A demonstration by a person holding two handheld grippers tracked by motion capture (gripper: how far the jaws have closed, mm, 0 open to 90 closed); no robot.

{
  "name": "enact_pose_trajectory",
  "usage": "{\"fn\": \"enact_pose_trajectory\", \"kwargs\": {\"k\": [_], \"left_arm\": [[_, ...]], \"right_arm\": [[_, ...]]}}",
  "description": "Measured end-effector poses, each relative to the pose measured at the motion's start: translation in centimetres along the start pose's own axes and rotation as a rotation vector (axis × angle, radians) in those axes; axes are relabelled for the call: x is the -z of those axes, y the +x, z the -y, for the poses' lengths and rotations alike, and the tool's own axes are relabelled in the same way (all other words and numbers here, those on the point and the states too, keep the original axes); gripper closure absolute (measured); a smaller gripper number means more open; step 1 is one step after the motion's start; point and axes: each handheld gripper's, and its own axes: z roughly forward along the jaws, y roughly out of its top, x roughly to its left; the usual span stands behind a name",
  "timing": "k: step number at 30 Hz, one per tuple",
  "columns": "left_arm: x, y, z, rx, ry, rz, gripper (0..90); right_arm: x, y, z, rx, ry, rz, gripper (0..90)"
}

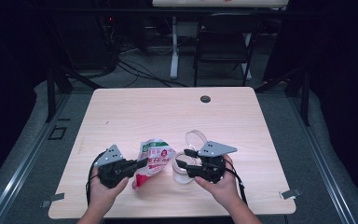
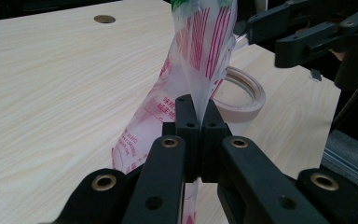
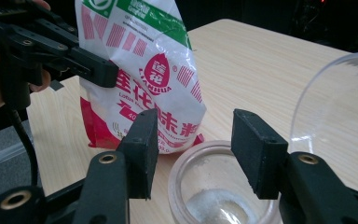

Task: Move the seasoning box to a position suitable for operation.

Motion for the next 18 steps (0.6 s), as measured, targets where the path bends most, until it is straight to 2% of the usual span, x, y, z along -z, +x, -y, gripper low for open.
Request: {"fn": "enact_pose_trajectory", "kwargs": {"k": [9,13,18], "left_arm": [[0.2,0.3,0.1,0.001,0.003,-0.002,89.7],[0.3,0.3,0.1,0.0,0.002,-0.004,89.7],[0.5,0.6,0.3,0.009,0.001,-0.008,89.7]], "right_arm": [[-2.3,0.1,-0.6,0.007,0.025,-0.015,53.9],[-3.5,0.3,-1.0,0.028,0.037,-0.016,54.0],[-4.5,0.7,-1.3,0.047,0.049,-0.051,56.7]]}}
